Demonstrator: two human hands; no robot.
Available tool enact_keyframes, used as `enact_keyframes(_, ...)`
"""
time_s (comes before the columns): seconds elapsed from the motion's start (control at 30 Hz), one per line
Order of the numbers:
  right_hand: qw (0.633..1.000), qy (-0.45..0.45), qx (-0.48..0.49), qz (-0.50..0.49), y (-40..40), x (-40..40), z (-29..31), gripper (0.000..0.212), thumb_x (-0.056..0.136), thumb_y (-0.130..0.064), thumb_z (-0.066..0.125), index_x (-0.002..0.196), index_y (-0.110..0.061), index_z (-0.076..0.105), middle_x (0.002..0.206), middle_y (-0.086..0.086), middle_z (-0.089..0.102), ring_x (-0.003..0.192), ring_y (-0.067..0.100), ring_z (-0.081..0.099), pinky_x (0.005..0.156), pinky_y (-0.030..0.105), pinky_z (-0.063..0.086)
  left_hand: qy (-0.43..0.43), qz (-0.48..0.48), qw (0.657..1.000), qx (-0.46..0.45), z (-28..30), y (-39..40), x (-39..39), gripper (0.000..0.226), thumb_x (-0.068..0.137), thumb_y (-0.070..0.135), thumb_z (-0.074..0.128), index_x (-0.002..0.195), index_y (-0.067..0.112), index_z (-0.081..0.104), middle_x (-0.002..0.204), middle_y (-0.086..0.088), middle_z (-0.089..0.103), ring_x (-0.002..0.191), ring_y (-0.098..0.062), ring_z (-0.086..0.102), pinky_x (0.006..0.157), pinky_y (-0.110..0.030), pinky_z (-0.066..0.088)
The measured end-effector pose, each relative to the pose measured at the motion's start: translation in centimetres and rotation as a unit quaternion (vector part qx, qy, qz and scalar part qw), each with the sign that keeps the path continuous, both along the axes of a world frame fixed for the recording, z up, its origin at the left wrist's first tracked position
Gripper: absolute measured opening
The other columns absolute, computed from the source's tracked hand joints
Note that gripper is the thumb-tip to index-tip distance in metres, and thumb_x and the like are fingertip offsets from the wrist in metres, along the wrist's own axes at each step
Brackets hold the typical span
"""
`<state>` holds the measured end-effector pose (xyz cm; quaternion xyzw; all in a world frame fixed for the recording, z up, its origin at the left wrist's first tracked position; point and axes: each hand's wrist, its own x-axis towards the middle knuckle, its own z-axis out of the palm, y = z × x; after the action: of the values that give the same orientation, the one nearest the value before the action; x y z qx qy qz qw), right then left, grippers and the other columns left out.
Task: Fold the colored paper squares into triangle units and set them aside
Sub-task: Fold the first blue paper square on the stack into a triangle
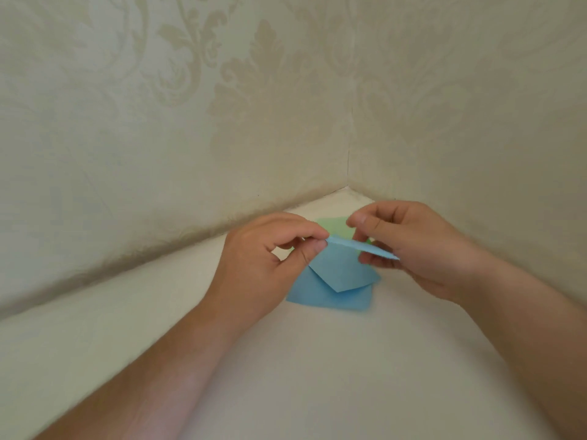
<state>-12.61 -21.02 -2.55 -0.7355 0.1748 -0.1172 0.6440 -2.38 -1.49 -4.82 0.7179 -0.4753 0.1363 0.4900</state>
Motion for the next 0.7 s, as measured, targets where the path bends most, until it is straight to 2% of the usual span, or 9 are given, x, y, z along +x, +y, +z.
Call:
enact_keyframes(0.1, 0.986, -0.108, -0.106, -0.074, -0.5, 0.2, -0.1, 0.016, 0.094, -0.033, 0.070, 0.089, -0.019, 0.076, 0.081, -0.004, 0.069, 0.074, 0.008, 0.060, 0.071, 0.027, 0.050, -0.002, 0.050, 0.999, 0.013, 0.1, 0.0, 0.3, 0.009, 0.091, 0.024, 0.078, 0.095, 0.031, 0.080, 0.106, 0.016, 0.067, 0.100, -0.013, 0.067, 0.081, -0.024, 0.052)
enact_keyframes(0.17, 0.963, -0.186, -0.185, -0.061, -0.4, -0.1, -0.2, 0.008, 0.092, -0.029, 0.074, 0.085, -0.026, 0.076, 0.085, -0.013, 0.069, 0.080, 0.003, 0.061, 0.071, 0.018, 0.046, -0.023, 0.063, 0.997, 0.026, 0.3, 0.0, 0.3, 0.009, 0.089, 0.020, 0.077, 0.090, 0.029, 0.079, 0.098, 0.017, 0.068, 0.095, -0.009, 0.066, 0.080, -0.017, 0.047)
enact_keyframes(0.23, 0.918, -0.228, -0.323, -0.029, -0.1, -0.5, -0.5, 0.002, 0.087, -0.033, 0.076, 0.089, -0.033, 0.076, 0.095, -0.016, 0.067, 0.095, 0.006, 0.063, 0.079, 0.016, 0.044, -0.048, 0.067, 0.996, 0.042, 0.5, 0.0, 0.0, 0.010, 0.087, 0.016, 0.077, 0.086, 0.027, 0.076, 0.088, 0.019, 0.068, 0.089, -0.004, 0.065, 0.077, -0.014, 0.045)
enact_keyframes(0.27, 0.889, -0.241, -0.389, -0.021, 0.2, -0.6, -0.7, 0.008, 0.084, -0.035, 0.077, 0.093, -0.034, 0.077, 0.098, -0.016, 0.066, 0.099, 0.009, 0.061, 0.083, 0.018, 0.044, -0.057, 0.070, 0.995, 0.047, 0.5, -0.1, -0.1, 0.011, 0.086, 0.016, 0.077, 0.086, 0.027, 0.076, 0.086, 0.020, 0.068, 0.087, -0.003, 0.065, 0.076, -0.014, 0.045)
enact_keyframes(0.33, 0.845, -0.263, -0.465, -0.012, 0.6, -0.3, -1.2, 0.014, 0.082, -0.030, 0.080, 0.095, -0.029, 0.078, 0.100, -0.011, 0.065, 0.100, 0.016, 0.058, 0.085, 0.022, 0.042, -0.065, 0.074, 0.994, 0.046, 0.5, -0.2, -0.3, 0.011, 0.086, 0.016, 0.076, 0.085, 0.027, 0.075, 0.084, 0.021, 0.066, 0.086, -0.001, 0.064, 0.075, -0.016, 0.047)
enact_keyframes(0.4, 0.818, -0.284, -0.500, -0.017, 1.1, 0.2, -1.5, 0.011, 0.082, -0.024, 0.082, 0.093, -0.023, 0.079, 0.096, -0.008, 0.066, 0.094, 0.020, 0.056, 0.084, 0.025, 0.043, -0.071, 0.080, 0.993, 0.044, 0.6, -0.3, -0.5, 0.011, 0.085, 0.018, 0.076, 0.084, 0.028, 0.074, 0.084, 0.021, 0.066, 0.086, 0.000, 0.063, 0.075, -0.018, 0.047)
enact_keyframes(0.47, 0.807, -0.292, -0.512, -0.031, 1.4, 0.4, -1.6, 0.008, 0.083, -0.021, 0.081, 0.090, -0.022, 0.078, 0.093, -0.007, 0.066, 0.090, 0.020, 0.056, 0.081, 0.026, 0.043, -0.073, 0.080, 0.993, 0.043, 0.6, -0.3, -0.5, 0.011, 0.085, 0.018, 0.075, 0.084, 0.029, 0.073, 0.083, 0.020, 0.066, 0.086, 0.000, 0.063, 0.074, -0.020, 0.048)
enact_keyframes(0.57, 0.816, -0.279, -0.503, -0.048, 1.6, 0.5, -1.7, 0.012, 0.082, -0.020, 0.082, 0.093, -0.022, 0.076, 0.094, -0.009, 0.066, 0.090, 0.016, 0.055, 0.080, 0.023, 0.042, -0.081, 0.075, 0.993, 0.045, 0.6, -0.3, -0.6, 0.011, 0.085, 0.017, 0.074, 0.084, 0.028, 0.072, 0.084, 0.019, 0.065, 0.085, -0.003, 0.064, 0.074, -0.027, 0.050)
enact_keyframes(0.7, 0.814, -0.276, -0.508, -0.048, 1.8, 0.6, -1.8, 0.005, 0.085, -0.027, 0.073, 0.085, -0.023, 0.076, 0.089, -0.010, 0.065, 0.084, 0.016, 0.053, 0.076, 0.022, 0.039, -0.091, 0.076, 0.992, 0.038, 0.4, -0.4, -0.6, 0.009, 0.084, 0.018, 0.073, 0.083, 0.027, 0.073, 0.084, 0.018, 0.066, 0.084, -0.005, 0.064, 0.073, -0.032, 0.052)
